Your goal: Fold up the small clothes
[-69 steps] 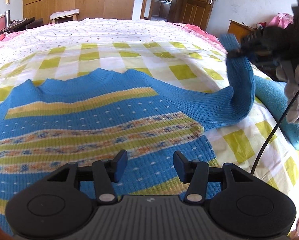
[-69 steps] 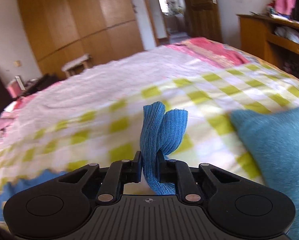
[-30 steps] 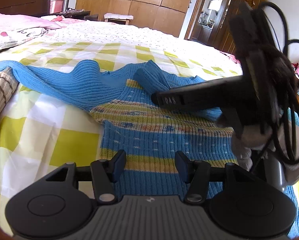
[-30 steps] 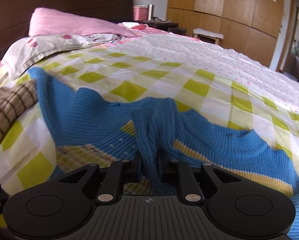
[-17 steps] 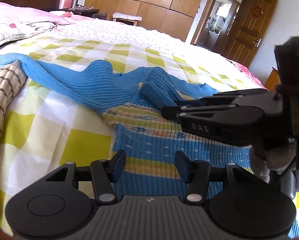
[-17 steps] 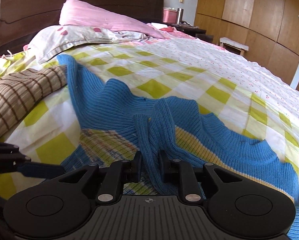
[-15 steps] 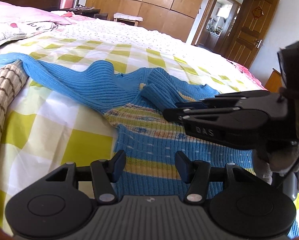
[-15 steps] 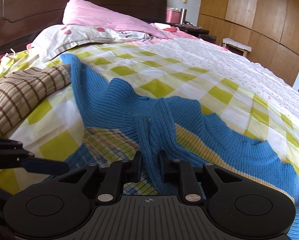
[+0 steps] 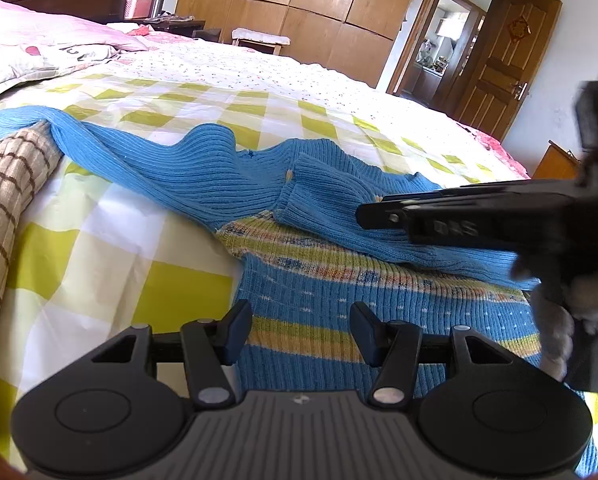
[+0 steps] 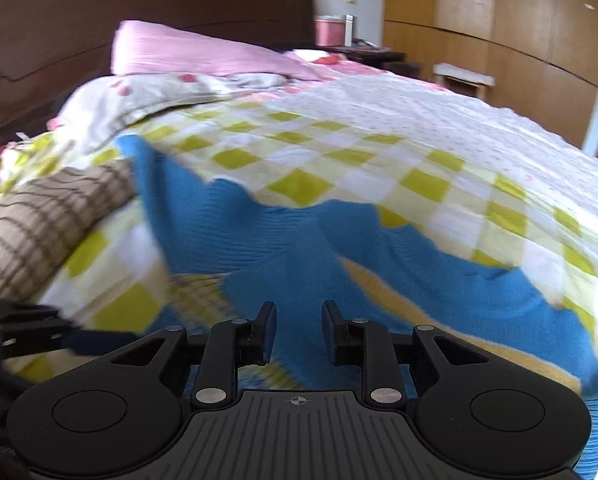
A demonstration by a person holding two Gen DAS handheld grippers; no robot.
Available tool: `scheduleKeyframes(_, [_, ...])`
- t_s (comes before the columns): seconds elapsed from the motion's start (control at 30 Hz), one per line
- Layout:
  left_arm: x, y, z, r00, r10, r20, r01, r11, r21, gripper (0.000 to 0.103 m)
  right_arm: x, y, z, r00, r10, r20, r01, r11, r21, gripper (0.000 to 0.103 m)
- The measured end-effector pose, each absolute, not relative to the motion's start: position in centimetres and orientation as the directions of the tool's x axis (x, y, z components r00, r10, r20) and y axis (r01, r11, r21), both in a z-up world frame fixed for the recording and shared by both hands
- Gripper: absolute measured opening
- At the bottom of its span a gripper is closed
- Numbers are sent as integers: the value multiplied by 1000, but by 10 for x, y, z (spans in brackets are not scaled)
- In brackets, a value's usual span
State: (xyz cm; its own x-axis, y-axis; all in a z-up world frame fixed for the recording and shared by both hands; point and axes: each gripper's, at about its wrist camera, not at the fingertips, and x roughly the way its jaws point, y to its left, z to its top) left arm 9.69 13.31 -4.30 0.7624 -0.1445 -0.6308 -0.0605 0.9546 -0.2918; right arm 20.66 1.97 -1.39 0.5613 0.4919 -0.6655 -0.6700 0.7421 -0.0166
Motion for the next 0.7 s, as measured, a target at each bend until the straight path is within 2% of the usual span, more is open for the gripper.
scheduleKeyframes(0.1, [97,133,-43,761,-143,-632,-59,956,-288,59,225,25,-30,577,419,-701,-610,792,-29,26])
scheduleKeyframes(0.17, [97,132,-44,761,-141,-633,-57,958,-281,59,232,27,-39,560,419,-715,-593,805,8,28])
scheduleKeyframes(0.43, [97,125,-44,764,-116,-634,-43,972,-230,59,221,-5,-17,624,407,-667,-534,846,17,26])
scheduleKeyframes(0.63, [98,125,-45,767,-117,-631,-44,972,-233,61,221,-94,0,733,245,-634,-322,947,-6,26])
scheduleKeyframes(0.7, [98,124,-46,767,-115,-631,-42,973,-228,63,222,-115,-6,737,187,-650,-273,961,-33,26])
